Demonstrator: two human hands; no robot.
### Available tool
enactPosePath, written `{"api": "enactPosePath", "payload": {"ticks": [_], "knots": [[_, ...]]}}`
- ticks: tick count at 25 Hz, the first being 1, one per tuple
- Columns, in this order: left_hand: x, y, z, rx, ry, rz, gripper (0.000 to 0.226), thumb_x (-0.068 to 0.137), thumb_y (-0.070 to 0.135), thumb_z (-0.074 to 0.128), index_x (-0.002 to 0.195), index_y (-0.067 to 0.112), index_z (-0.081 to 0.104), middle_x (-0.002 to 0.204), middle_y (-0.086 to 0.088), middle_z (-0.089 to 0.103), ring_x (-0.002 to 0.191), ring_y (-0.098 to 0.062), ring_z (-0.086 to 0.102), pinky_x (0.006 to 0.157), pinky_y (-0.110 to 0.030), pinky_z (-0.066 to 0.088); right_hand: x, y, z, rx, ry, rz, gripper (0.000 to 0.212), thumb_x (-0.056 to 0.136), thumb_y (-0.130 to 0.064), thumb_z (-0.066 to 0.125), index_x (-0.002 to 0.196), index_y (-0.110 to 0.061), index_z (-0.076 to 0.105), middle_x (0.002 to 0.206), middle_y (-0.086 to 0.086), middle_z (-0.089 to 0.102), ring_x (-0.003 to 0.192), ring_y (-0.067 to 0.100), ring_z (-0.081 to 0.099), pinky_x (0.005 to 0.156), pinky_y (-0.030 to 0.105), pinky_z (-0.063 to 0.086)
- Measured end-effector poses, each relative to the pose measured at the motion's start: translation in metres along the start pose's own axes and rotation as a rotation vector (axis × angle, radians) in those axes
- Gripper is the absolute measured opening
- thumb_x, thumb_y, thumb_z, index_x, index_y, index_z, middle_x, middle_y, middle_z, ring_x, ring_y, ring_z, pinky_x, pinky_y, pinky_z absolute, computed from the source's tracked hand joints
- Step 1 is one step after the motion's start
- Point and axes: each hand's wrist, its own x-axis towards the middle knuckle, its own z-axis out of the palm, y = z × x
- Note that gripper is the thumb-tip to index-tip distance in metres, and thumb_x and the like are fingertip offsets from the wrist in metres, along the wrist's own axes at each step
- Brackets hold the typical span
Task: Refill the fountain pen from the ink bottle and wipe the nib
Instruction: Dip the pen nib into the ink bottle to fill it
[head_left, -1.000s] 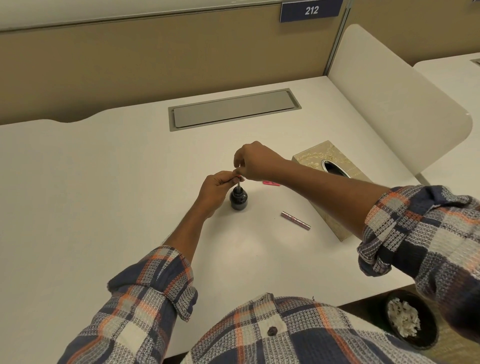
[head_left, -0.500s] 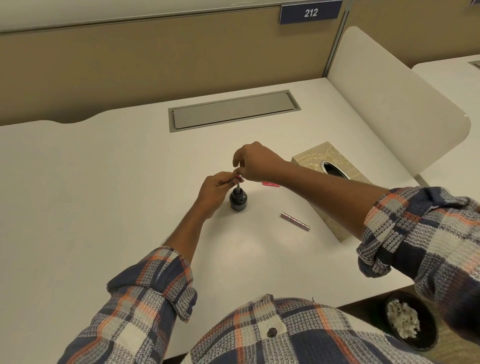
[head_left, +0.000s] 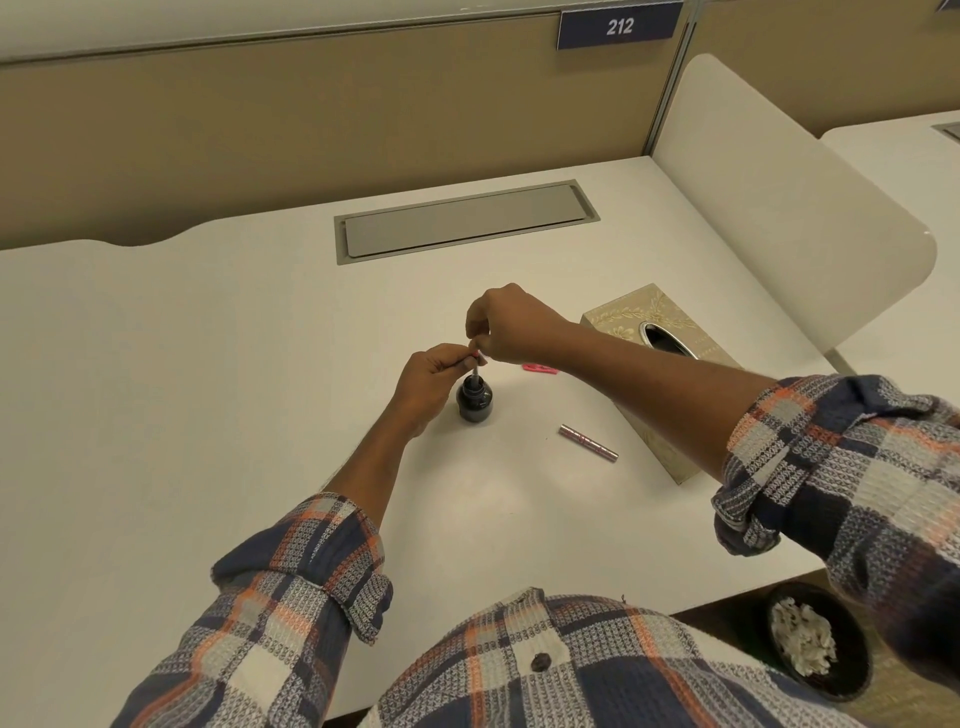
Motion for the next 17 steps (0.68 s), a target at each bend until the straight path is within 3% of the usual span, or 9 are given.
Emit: {"api": "enactPosePath", "payload": {"ticks": [6,12,17], "knots": [[0.0,0.0013,0.0012,0.03,-0.005,0.01,0.017,0.089,0.005,0.058,0.093,0.012,0.072,0.099,0.002,0.068,0.087,0.009,0.061,0.081,-0.006,0.042,-0.0008,0.0012,0.0028,-0.088,0.022,0.001,0.013,0.085,-0.023,0.064,0.083,-0.011,0.068,0.084,0.011,0.067,0.075,0.03,0.062,0.062,0.03,0.043],[0.0011,-0.0012,-0.0003,0.025,-0.003,0.013,0.016,0.089,0.007,0.058,0.093,0.013,0.072,0.098,0.0,0.069,0.093,-0.004,0.062,0.087,-0.013,0.044,0.0013,0.0035,0.0018,0.003,0.011,-0.004,0.006,0.081,-0.016,0.067,0.085,-0.013,0.07,0.084,0.009,0.071,0.076,0.026,0.067,0.066,0.032,0.053],[0.0011,0.0,-0.0001,0.038,-0.013,0.009,0.016,0.089,0.008,0.058,0.092,0.015,0.073,0.1,0.002,0.069,0.093,0.002,0.062,0.086,-0.01,0.043,-0.0008,0.0032,0.0019,-0.047,0.024,-0.009,0.01,0.084,-0.018,0.064,0.082,-0.01,0.07,0.079,0.01,0.067,0.073,0.029,0.063,0.061,0.028,0.042]]}}
